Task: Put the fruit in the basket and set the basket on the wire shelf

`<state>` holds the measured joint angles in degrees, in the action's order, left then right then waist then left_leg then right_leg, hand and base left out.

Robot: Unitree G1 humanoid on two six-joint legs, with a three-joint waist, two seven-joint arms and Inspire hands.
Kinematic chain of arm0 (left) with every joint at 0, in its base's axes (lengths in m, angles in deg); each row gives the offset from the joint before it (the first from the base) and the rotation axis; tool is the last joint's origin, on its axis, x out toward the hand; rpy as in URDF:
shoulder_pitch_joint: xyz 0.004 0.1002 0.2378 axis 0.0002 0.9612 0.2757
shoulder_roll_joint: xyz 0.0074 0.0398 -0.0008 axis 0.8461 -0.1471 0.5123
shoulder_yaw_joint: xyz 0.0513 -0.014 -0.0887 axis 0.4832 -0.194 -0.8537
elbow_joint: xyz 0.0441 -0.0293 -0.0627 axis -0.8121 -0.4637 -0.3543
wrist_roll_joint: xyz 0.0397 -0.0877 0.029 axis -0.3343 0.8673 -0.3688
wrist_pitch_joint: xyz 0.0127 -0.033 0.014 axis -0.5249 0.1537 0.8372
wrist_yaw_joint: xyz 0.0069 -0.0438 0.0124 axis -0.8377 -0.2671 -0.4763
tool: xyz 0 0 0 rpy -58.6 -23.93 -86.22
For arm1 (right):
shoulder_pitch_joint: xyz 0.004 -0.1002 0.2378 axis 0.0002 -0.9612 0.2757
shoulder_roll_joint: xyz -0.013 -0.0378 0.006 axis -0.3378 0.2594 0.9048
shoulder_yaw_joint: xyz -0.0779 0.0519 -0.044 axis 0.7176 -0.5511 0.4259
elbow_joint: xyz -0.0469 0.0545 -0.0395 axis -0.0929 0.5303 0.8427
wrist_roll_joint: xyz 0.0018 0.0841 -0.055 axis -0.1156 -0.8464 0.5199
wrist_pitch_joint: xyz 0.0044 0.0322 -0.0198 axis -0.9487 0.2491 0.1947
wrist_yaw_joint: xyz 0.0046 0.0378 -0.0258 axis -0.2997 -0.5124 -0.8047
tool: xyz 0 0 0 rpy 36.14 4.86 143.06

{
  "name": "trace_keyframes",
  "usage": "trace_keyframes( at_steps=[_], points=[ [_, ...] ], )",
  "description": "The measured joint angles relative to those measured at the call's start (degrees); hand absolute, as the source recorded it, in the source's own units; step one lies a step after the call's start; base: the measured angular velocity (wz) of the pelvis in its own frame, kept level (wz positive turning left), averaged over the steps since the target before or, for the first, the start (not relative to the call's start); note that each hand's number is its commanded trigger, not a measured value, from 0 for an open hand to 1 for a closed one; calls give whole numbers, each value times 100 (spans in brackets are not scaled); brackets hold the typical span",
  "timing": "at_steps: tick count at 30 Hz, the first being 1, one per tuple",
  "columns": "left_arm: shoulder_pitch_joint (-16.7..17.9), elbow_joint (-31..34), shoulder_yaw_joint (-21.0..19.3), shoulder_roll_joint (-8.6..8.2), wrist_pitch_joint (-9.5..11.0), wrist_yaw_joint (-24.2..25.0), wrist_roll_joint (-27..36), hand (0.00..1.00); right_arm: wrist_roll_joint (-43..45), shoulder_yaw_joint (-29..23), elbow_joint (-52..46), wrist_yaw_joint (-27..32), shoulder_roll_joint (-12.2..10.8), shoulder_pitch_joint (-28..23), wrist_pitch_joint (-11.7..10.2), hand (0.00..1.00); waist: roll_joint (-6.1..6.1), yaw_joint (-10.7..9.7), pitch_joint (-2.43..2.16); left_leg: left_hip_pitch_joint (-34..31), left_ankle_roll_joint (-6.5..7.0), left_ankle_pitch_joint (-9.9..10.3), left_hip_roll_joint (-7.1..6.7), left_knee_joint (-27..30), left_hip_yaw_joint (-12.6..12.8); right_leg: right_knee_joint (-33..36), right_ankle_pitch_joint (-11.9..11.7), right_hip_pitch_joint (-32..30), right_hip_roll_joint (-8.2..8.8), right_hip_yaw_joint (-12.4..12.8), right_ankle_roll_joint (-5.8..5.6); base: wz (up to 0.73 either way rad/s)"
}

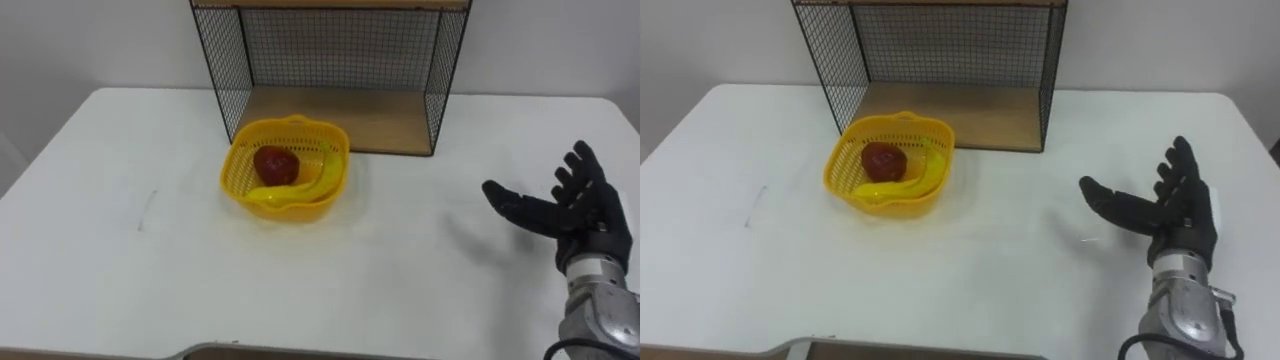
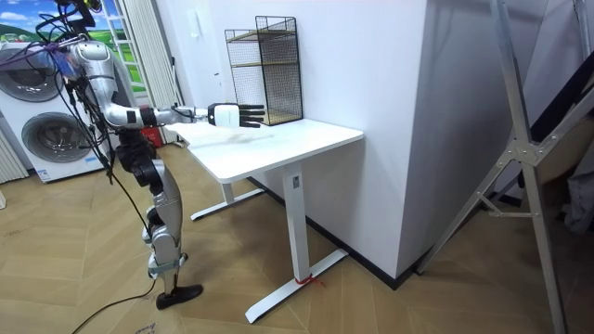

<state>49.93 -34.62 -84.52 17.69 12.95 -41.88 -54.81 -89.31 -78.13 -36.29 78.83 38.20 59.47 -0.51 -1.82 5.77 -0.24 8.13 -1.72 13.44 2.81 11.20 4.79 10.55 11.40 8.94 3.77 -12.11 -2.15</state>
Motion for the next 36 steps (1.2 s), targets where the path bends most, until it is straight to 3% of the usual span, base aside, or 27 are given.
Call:
trace_keyframes(
  at_steps=[5,6,9,13,16,20,22,27,32,36],
  points=[
    [-23,1537,-117,-18,166,-1114,-126,0,460,-33,-1,81,-185,-249,-1,0,29,105,-20,36,2,1,0,-38,-9,23,1,1,-3,25,-3,-4],
    [-24,1924,-144,-17,275,-1334,-124,0,462,-58,-32,78,-223,-250,-1,0,29,106,-25,35,3,2,-3,-42,-11,23,1,9,0,8,-3,5],
    [-67,2650,-154,-10,510,-1696,-119,0,457,-26,-85,33,-262,-260,-69,0,3,95,-15,29,5,4,-5,-47,-32,20,1,3,0,-2,-3,0],
    [-62,3246,-66,-12,659,-1944,-118,0,450,128,-165,-98,-264,-355,-112,0,-56,106,-7,49,4,4,-4,-47,-21,18,1,-2,0,2,-3,0],
    [-39,3624,205,-13,798,-1984,-193,0,459,213,-166,-288,-275,-394,-136,0,-116,85,-4,31,4,4,-8,-40,-33,21,3,-46,8,-30,-6,1],
    [-128,3903,629,-5,922,-1693,-459,0,472,349,-165,-566,-278,-382,-288,0,-154,18,-8,-49,5,3,-11,45,-76,18,2,-73,13,-75,-5,5],
    [-164,3989,834,-1,982,-1486,-461,0,467,383,-163,-690,-283,-382,-345,0,-121,-14,13,-53,5,3,-14,41,-90,7,3,-69,13,-78,-5,3],
    [-231,3998,1533,1,1055,-532,-362,0,285,524,-142,-1025,-326,-381,-542,0,-59,-124,77,-106,6,2,-22,58,-73,17,11,-85,22,-47,-16,-1],
    [-449,3994,2103,-8,1054,305,-385,0,367,650,-140,-1229,-553,-348,-661,0,6,-225,74,-235,6,3,-24,121,-83,34,8,-193,22,-49,-14,0],
    [-494,3976,2453,-16,1054,1006,-374,0,256,731,-94,-1389,-559,-313,-671,0,-34,-262,99,-150,6,2,-24,90,-52,30,7,-158,16,24,-13,-8]
  ],
)
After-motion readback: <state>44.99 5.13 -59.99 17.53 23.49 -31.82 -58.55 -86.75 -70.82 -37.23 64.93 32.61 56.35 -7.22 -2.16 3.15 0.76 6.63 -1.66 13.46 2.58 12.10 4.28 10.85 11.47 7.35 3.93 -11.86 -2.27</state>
